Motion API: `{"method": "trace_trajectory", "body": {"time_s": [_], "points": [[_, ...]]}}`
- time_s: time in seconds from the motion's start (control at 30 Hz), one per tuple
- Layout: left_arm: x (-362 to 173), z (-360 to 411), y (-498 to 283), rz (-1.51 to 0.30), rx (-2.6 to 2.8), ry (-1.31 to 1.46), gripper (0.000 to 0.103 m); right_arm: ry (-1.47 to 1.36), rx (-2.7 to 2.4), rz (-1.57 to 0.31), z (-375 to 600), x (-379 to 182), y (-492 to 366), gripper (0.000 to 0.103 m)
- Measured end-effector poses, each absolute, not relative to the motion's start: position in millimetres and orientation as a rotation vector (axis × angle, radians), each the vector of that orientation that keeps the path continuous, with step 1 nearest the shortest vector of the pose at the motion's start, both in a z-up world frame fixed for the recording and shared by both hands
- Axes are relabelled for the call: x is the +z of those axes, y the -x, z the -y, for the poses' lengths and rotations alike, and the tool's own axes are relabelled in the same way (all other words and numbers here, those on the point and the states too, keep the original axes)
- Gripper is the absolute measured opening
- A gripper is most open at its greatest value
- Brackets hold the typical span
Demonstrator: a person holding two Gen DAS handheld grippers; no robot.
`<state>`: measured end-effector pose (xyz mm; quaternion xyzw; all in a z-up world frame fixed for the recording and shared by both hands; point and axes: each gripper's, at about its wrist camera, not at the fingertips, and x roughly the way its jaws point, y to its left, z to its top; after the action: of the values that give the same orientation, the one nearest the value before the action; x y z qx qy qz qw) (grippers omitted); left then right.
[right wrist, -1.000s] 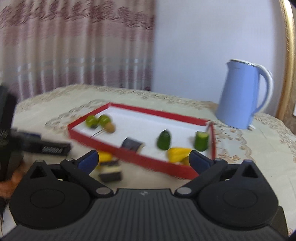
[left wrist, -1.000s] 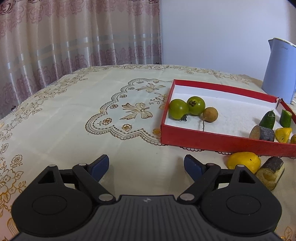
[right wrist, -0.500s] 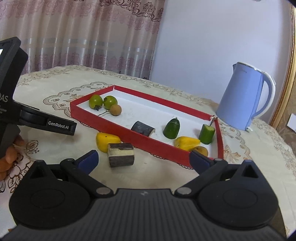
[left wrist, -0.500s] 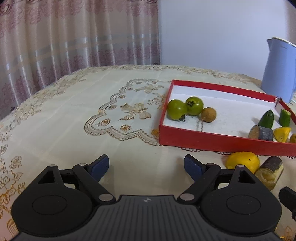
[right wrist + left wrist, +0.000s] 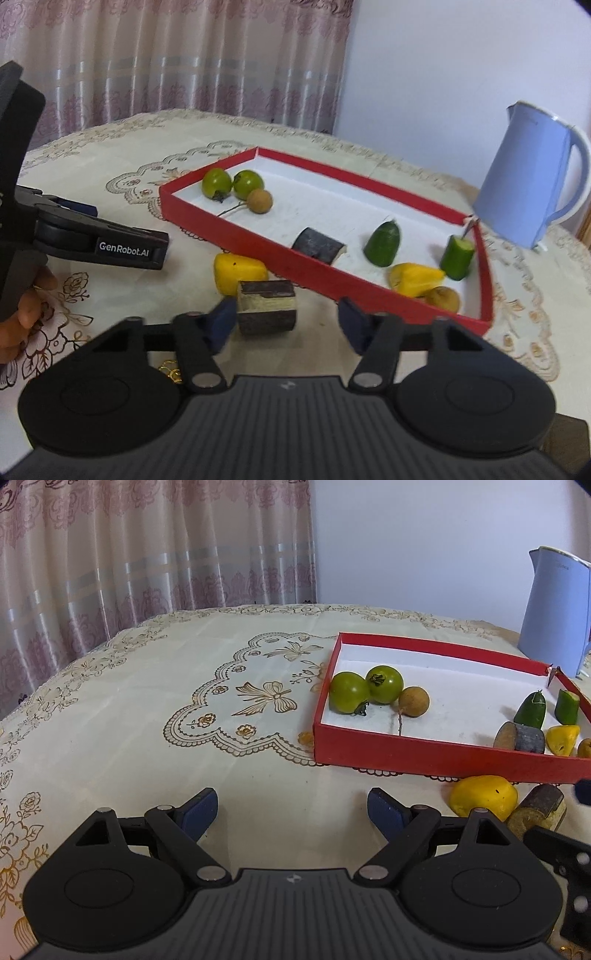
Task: Organize fruits
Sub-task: 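Withdraw the right tool and move it toward the dark cylinder block, then move the left tool to the yellow mango-shaped fruit and close on it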
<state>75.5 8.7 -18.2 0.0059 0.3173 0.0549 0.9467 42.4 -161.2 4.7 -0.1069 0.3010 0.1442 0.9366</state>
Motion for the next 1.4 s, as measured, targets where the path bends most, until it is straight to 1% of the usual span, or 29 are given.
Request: {"method": "trace_trajectory", "body": {"time_s": [0.03, 0.07, 0.1, 0.2, 0.3, 0.33, 0.37, 0.4, 0.43, 0.47, 0.5, 0.53, 0.63, 0.77, 0.8, 0.83, 0.93, 0.97, 1.1, 1.17, 1.23, 1.3, 1.4], "points": [[-18, -8, -75, -0.645, 0.11, -0.015, 0.089, 0.212, 0.312, -0.624, 161, 4, -45, 0.047], [-18, -8, -75, -0.644, 0.109, -0.018, 0.089, 0.202, 0.326, -0.634, 160, 3, -48, 0.038], [-18, -7, -75, -0.644, 0.108, -0.022, 0.089, 0.19, 0.338, -0.646, 160, 2, -51, 0.033], [-18, -7, -75, -0.647, 0.107, -0.025, 0.089, 0.191, 0.307, -0.648, 160, 2, -51, 0.032], [-18, -8, -75, -0.65, 0.104, -0.019, 0.089, 0.267, 0.119, -0.605, 169, 5, -38, 0.033], [-18, -8, -75, -0.649, 0.102, -0.018, 0.089, 0.26, 0.063, -0.585, 177, 7, -32, 0.038], [-17, -8, -75, -0.645, 0.098, -0.016, 0.089, 0.23, 0.025, -0.572, 187, 10, -25, 0.049], [-16, -8, -74, -0.636, 0.094, -0.015, 0.089, 0.173, 0.016, -0.558, 198, 14, -18, 0.063], [-15, -7, -73, -0.626, 0.086, -0.02, 0.089, 0.112, 0.03, -0.534, 208, 17, -11, 0.072], [-14, -5, -72, -0.616, 0.079, -0.029, 0.089, 0.044, 0.046, -0.504, 217, 20, -4, 0.088], [-12, 0, -69, -0.601, 0.072, -0.046, 0.089, -0.026, 0.054, -0.467, 226, 20, 2, 0.094], [-11, 5, -67, -0.59, 0.064, -0.063, 0.089, -0.058, 0.05, -0.453, 231, 19, 3, 0.095], [-3, 25, -62, -0.579, 0.016, -0.102, 0.089, -0.099, -0.004, -0.475, 235, 9, -4, 0.103], [0, 61, -64, -0.56, -0.006, -0.206, 0.089, -0.107, -0.043, -0.514, 235, 0, -11, 0.103], [0, 71, -66, -0.538, 0.035, -0.238, 0.09, -0.112, -0.053, -0.512, 237, 0, -11, 0.103], [-1, 78, -67, -0.511, 0.075, -0.266, 0.094, -0.122, -0.05, -0.513, 239, -1, -11, 0.103], [-8, 99, -79, -0.519, 0.148, -0.365, 0.097, -0.157, -0.054, -0.53, 246, -4, -12, 0.103], [-10, 103, -81, -0.515, 0.178, -0.379, 0.102, -0.166, -0.062, -0.539, 248, -4, -13, 0.103], [-16, 113, -78, -0.466, 0.23, -0.479, 0.103, -0.22, -0.038, -0.607, 254, -11, -20, 0.103], [-19, 108, -74, -0.45, 0.264, -0.52, 0.103, -0.23, -0.029, -0.596, 255, -11, -19, 0.103], [-22, 93, -72, -0.476, 0.28, -0.529, 0.103, -0.247, -0.023, -0.591, 257, -11, -17, 0.103], [-19, 66, -68, -0.528, 0.252, -0.456, 0.103, -0.274, -0.016, -0.594, 261, -13, -18, 0.103], [-7, 32, -52, -0.516, 0.129, -0.321, 0.103, -0.298, -0.009, -0.59, 265, -14, -18, 0.103]]}}
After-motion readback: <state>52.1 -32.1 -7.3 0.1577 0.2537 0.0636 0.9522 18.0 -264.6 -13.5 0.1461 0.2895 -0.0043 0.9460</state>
